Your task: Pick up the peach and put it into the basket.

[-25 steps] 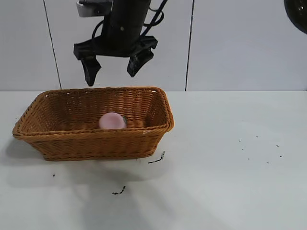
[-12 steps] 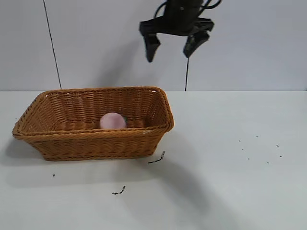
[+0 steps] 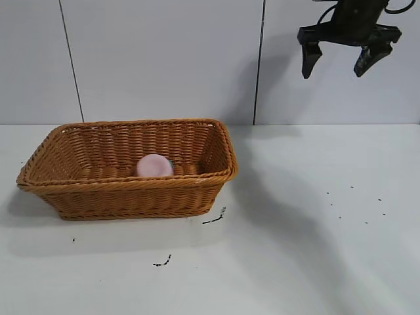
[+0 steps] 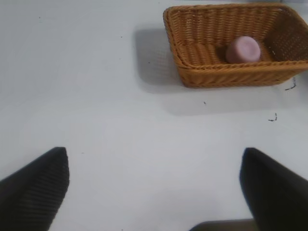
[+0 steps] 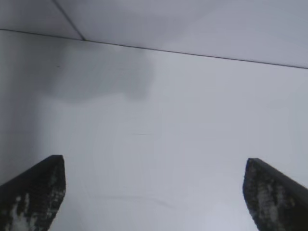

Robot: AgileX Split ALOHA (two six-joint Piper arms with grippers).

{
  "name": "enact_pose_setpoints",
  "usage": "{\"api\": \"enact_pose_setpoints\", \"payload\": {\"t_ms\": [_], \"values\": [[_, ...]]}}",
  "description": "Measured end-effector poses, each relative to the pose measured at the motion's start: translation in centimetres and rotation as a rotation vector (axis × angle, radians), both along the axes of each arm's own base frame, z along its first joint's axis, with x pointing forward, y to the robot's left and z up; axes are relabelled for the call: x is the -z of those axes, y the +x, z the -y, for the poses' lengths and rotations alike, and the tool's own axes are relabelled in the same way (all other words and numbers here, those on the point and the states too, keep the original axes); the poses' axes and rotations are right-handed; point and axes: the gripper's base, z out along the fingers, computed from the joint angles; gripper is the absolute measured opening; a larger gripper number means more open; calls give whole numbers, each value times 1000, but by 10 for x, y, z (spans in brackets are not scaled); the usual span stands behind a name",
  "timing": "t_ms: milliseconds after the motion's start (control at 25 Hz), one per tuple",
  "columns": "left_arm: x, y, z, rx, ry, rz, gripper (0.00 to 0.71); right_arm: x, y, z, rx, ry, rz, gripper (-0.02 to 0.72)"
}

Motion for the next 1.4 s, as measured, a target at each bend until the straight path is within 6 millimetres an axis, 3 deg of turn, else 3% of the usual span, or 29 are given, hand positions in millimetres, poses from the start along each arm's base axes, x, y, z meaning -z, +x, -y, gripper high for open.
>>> {"api": "enact_pose_setpoints", "payload": {"t_ms": [120,280,520,720,880,1080,1400], "values": [[0,0,0,0,0,0,693,-13,-15,-1,-2,13,-12,696],[0,0,0,0,0,0,693,-40,-49,-1,8,21,-28,696],[0,0,0,0,0,0,693,-78,-134,1,12,22,-53,696],[0,0,0,0,0,0,693,-86,-219,3,12,22,-78,696],[0,0,0,0,0,0,693,-74,-291,4,12,21,-98,696],[0,0,0,0,0,0,693,-43,-370,6,12,22,-62,696],[0,0,0,0,0,0,693,0,-453,7,8,29,203,696]]}}
